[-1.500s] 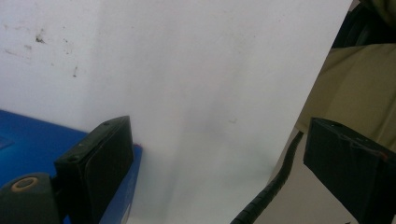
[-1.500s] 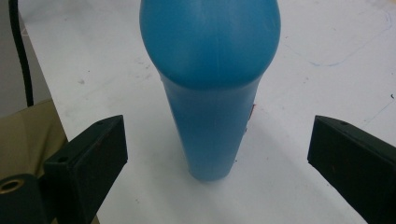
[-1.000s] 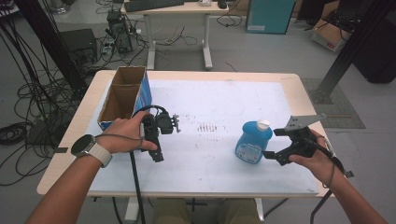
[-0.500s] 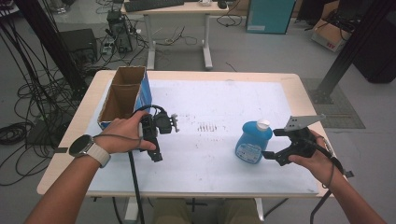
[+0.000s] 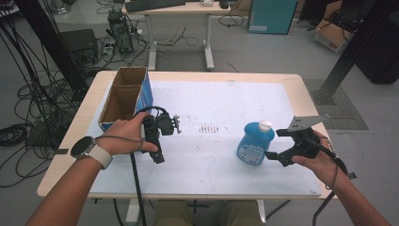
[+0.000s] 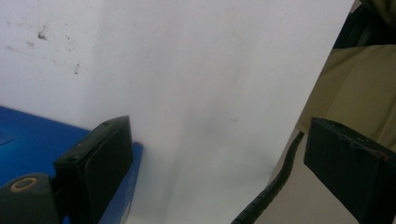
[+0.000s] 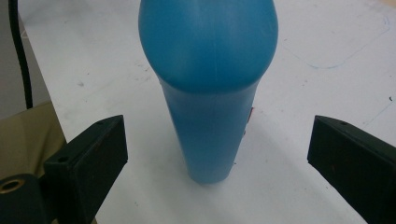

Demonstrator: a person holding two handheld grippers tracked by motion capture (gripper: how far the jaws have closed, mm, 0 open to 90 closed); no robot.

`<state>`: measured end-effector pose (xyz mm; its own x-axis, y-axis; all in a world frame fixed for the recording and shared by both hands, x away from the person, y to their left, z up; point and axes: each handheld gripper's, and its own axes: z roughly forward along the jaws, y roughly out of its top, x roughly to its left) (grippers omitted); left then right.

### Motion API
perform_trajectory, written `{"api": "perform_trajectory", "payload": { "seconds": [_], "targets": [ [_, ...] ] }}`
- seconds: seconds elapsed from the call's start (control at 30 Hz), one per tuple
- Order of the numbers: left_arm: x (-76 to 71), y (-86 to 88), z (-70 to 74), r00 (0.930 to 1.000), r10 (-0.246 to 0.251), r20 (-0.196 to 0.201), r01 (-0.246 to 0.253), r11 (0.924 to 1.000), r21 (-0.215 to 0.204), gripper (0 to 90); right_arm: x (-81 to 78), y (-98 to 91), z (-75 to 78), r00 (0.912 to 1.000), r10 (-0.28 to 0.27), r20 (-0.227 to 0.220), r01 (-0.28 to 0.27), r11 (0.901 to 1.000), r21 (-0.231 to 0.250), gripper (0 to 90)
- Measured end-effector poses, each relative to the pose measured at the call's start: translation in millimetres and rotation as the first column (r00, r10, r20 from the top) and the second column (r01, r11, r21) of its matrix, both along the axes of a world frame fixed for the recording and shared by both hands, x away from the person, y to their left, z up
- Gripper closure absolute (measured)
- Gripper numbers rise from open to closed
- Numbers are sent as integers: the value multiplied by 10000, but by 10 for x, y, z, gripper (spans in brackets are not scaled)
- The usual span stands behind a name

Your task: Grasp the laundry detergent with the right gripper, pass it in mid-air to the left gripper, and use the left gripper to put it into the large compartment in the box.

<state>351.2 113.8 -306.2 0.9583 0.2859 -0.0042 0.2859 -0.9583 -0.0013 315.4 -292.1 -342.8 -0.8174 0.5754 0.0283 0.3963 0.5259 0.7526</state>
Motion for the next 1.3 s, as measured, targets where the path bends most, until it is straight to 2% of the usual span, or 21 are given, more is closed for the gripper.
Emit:
{"api": "perform_trajectory", "payload": {
  "seconds": [1.3],
  "targets": [
    [1, 26, -6, 10000, -15, -36, 15, 10000, 29, 87, 0, -12, -6, 10000, -21, 7, 21, 10000, 24, 46]
  ]
}}
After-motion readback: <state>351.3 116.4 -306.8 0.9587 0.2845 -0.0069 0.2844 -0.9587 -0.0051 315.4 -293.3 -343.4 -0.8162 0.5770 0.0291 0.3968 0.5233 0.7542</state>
